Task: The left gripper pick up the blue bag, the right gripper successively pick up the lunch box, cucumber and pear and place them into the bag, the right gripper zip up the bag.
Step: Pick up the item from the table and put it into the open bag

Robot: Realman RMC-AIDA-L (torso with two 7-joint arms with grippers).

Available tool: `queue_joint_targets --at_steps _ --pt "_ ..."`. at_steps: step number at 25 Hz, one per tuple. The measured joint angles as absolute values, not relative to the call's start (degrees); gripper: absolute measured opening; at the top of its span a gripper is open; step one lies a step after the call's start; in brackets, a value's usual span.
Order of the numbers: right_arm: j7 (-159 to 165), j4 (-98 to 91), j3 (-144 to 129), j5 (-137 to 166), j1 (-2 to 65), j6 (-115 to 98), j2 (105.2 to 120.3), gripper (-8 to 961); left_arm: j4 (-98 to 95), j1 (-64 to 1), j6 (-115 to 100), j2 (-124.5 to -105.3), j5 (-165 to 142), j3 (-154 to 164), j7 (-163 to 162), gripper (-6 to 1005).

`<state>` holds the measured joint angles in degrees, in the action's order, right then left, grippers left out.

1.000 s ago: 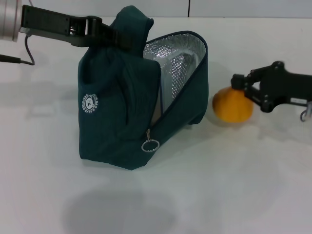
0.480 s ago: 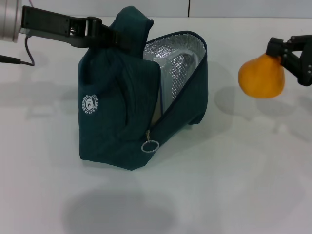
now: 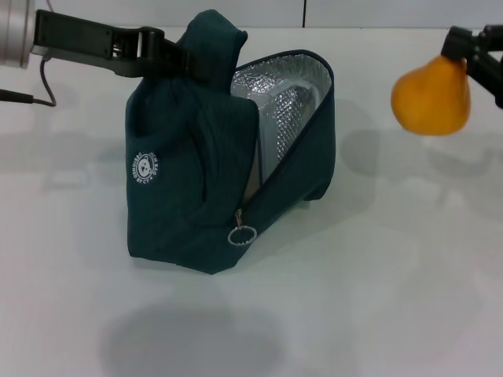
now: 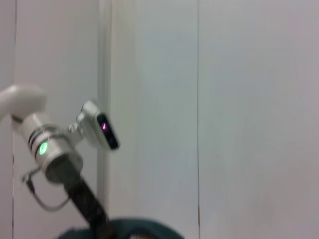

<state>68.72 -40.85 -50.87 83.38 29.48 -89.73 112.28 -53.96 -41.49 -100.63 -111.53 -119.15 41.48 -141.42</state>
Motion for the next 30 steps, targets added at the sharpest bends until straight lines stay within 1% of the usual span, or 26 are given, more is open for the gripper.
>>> queue_joint_targets --at_steps 3,8,12,18,20,22,30 --pt "71.78 -40.98 -50.64 82.5 31.22 -89.79 112.25 59 -53.96 -41.54 -100.63 -111.53 -119.14 41.52 -141.41 53" --pt "76.56 -41.27 -51.14 82.31 36.16 -90.56 112.4 66 -54.03 -41.55 -100.63 -111.53 -119.04 41.5 -141.41 53" --pt "78.67 -41.26 -52.3 82.69 40.21 -91.28 113.33 72 -53.99 -41.49 -100.63 -111.53 -118.94 41.48 -141.07 53" --pt "79.81 -40.04 -59.06 82.77 45.42 -89.65 114.32 81 -53.96 -41.49 -100.63 -111.53 -118.88 41.48 -141.02 54" --pt "79.88 -39.72 -60.66 82.79 46.09 -88.75 114.53 83 -53.96 -41.54 -100.63 -111.53 -118.86 41.48 -140.98 54" --pt "79.91 -39.35 -64.53 82.82 47.03 -86.54 115.1 86 -53.96 -41.52 -100.63 -111.53 -118.86 41.48 -140.97 54" --pt "79.69 -38.09 -69.67 82.49 46.82 -84.0 115.81 98 -53.96 -41.48 -100.63 -111.62 -118.82 41.48 -140.97 54"
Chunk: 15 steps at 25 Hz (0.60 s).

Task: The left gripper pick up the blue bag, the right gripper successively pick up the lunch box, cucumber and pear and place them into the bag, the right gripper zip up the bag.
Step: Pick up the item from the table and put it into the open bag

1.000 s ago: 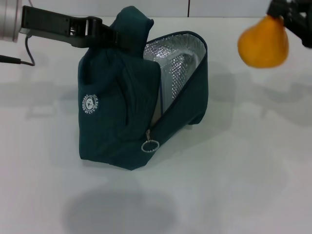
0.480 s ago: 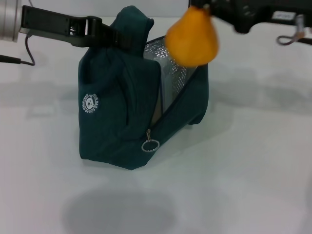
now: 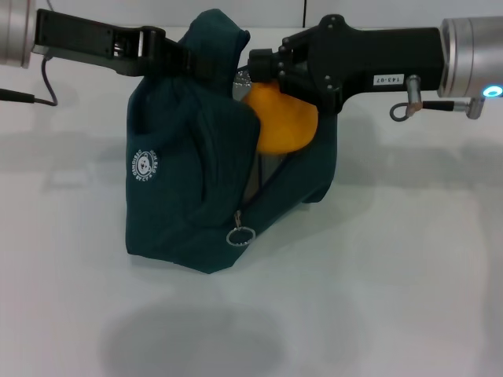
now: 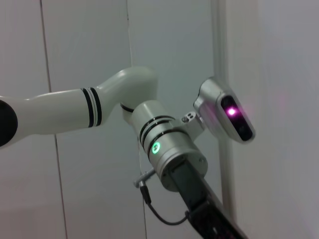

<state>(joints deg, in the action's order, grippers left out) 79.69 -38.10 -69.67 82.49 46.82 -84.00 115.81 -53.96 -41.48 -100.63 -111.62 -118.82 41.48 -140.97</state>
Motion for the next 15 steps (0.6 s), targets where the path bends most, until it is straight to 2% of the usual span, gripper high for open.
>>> queue_joint_targets --at_steps 15 --pt "79.62 -36.97 -69.85 80.45 46.19 -83.84 116.0 119 -53.96 -41.05 -100.54 -111.56 -119.07 41.48 -140.95 55"
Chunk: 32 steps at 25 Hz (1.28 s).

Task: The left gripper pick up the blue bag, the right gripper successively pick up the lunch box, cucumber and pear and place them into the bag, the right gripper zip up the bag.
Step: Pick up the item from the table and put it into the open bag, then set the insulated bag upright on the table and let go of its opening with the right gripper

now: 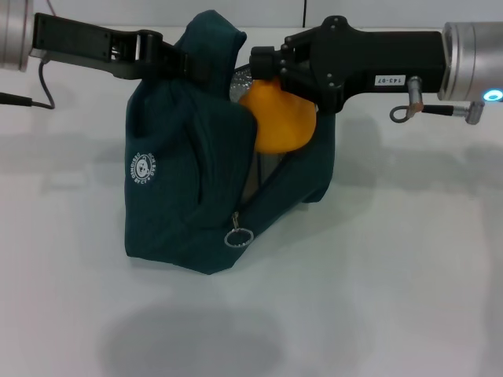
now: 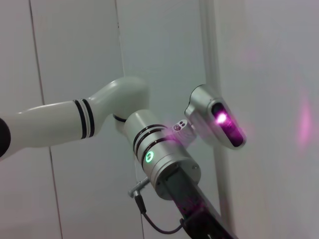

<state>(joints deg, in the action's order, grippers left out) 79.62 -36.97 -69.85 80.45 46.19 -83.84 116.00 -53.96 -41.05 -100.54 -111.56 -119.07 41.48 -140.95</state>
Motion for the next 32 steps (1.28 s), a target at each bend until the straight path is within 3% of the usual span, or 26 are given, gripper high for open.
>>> queue_joint_targets --at_steps 11,21,27,32 --pt "79.85 -36.99 -69.39 77.73 44.68 -83.61 115.89 135 -54.04 -40.95 -100.54 -111.45 -118.97 41.48 -141.14 55" --pt "97.98 -36.27 -60.57 72.52 35.2 -80.44 115.12 564 -54.14 -40.58 -100.55 -111.27 -118.8 41.49 -141.33 56" --pt "114.01 -27.89 -60.23 73.26 32.78 -79.95 113.92 620 -54.02 -40.58 -100.55 -111.27 -118.8 41.49 -141.34 56" --pt "117.5 -21.04 -61.6 74.89 34.96 -79.93 114.75 595 -53.98 -40.83 -100.55 -111.47 -118.8 41.49 -141.33 56"
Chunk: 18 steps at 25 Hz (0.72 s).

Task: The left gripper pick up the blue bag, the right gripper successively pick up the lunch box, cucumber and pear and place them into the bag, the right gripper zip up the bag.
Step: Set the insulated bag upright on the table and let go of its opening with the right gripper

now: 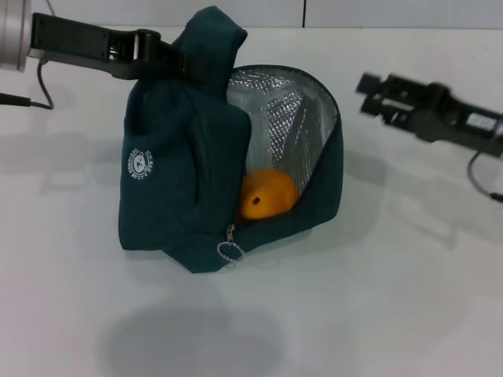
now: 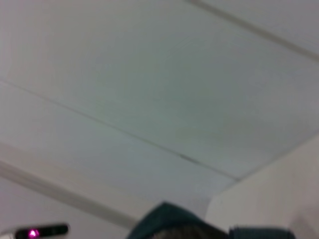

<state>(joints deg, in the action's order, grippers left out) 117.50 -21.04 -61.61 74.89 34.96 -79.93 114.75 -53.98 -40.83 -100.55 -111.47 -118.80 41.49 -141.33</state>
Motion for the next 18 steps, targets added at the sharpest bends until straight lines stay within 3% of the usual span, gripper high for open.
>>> queue_joint_targets --at_steps 9,18 --pt "118.6 -15.43 -66.16 75.37 39.41 -76.28 115.74 549 -53.96 -41.28 -100.63 -111.71 -118.83 41.65 -141.31 56" --pt "116.6 -17.27 -68.66 75.24 38.39 -76.79 115.63 504 -53.96 -41.21 -100.64 -111.71 -118.83 41.5 -141.08 57"
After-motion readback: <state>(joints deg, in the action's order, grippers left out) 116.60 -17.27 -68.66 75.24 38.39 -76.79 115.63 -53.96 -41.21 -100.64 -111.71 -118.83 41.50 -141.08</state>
